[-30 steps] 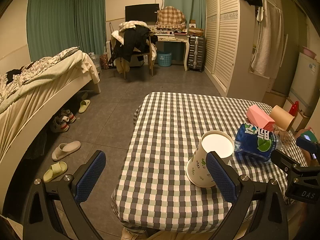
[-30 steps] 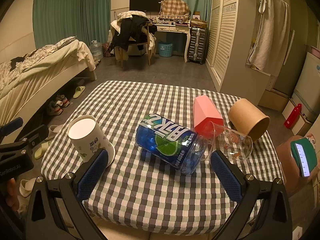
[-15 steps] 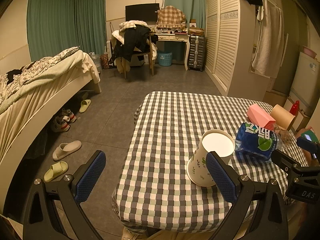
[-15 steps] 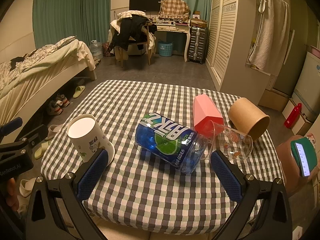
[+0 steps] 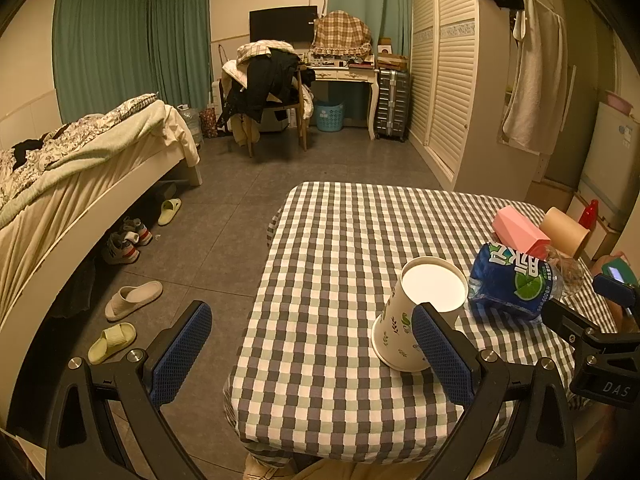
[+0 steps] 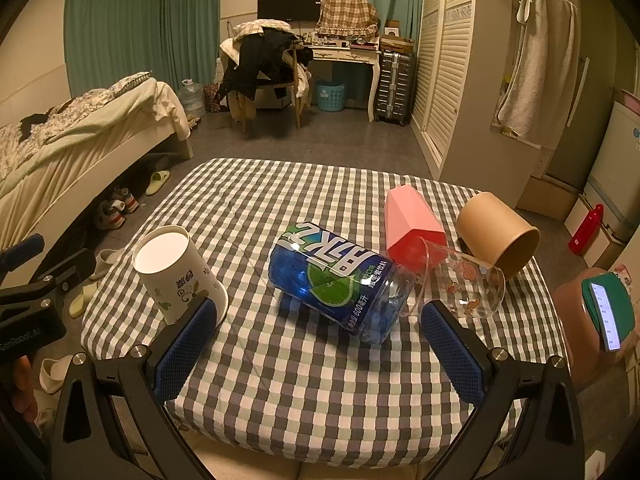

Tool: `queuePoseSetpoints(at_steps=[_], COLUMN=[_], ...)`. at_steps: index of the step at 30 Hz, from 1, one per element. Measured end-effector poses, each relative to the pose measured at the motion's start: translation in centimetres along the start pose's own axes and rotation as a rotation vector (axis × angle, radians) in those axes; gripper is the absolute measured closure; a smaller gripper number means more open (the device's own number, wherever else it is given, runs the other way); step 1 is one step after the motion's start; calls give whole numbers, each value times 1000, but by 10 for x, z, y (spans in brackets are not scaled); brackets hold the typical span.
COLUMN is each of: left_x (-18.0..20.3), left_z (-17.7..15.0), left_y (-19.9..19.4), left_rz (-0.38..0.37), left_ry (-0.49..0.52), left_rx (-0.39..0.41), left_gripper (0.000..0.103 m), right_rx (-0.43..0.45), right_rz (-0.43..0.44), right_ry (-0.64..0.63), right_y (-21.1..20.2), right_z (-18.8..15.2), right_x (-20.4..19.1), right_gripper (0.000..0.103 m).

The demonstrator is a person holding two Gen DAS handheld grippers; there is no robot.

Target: Flip cup upside down

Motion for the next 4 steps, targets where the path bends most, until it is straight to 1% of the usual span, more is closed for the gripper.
queuePoseSetpoints(at_steps=[4], left_x=[-3], left_z=[-3], left_y=[-3], left_rz=[-2], left_ry=[-5], left_rx=[9], left_gripper=[0], right_rx=[0], right_rz=[0], right_ry=[2], right_y=[1], right_z=[-1], right_x=[2], right_gripper=[0])
Point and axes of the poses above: each gripper's, at about its wrist camera, not at the fingertips, and y roughly the way its jaws point, x to its right, z to its top, the point moved 9 cm from there along y, roughly the way its jaws point, and after that the axes turned 9 degrees about y, right-handed, at the moved point
